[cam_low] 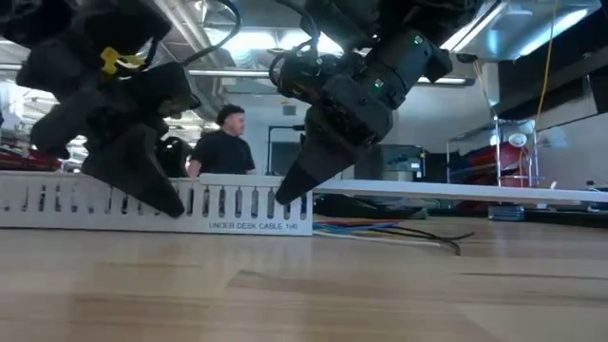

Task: Ziptie cables
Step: Close the white cable duct

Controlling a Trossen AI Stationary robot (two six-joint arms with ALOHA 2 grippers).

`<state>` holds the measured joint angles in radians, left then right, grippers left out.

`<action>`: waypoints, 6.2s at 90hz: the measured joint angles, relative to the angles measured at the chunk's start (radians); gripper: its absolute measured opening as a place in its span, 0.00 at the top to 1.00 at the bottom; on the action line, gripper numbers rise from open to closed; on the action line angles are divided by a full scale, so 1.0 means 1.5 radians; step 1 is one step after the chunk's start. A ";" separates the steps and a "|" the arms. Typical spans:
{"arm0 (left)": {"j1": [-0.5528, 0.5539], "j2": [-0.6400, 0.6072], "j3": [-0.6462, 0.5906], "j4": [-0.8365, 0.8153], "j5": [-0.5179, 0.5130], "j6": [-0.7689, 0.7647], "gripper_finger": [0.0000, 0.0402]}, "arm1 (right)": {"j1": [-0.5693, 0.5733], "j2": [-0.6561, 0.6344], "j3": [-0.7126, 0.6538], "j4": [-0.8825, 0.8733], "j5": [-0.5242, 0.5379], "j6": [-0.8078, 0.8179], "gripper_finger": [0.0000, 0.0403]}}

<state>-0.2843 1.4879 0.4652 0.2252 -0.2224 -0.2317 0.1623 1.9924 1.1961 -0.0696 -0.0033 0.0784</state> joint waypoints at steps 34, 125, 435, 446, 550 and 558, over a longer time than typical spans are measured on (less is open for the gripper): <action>0.001 0.002 -0.001 0.021 0.015 0.004 0.48 | 0.000 0.036 0.018 0.076 -0.006 0.000 0.46; -0.014 0.002 -0.001 0.021 0.009 -0.015 0.48 | -0.007 0.069 0.084 0.033 0.030 0.085 0.46; -0.049 0.001 0.055 -0.084 0.009 -0.095 0.33 | 0.053 0.075 0.086 -0.019 0.040 0.050 0.43; -0.065 0.001 0.064 -0.069 0.003 -0.117 0.33 | 0.053 0.076 0.085 -0.019 0.037 0.048 0.44; -0.083 0.029 0.065 -0.083 -0.051 -0.140 0.33 | 0.053 0.077 0.083 -0.018 0.036 0.045 0.44; -0.083 0.023 0.061 -0.071 -0.051 -0.141 0.33 | 0.053 0.077 0.083 -0.017 0.036 0.045 0.44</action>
<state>-0.4090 1.5227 0.5560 0.1194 -0.2983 -0.4427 0.2420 2.1078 1.3205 -0.0954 0.0504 0.1453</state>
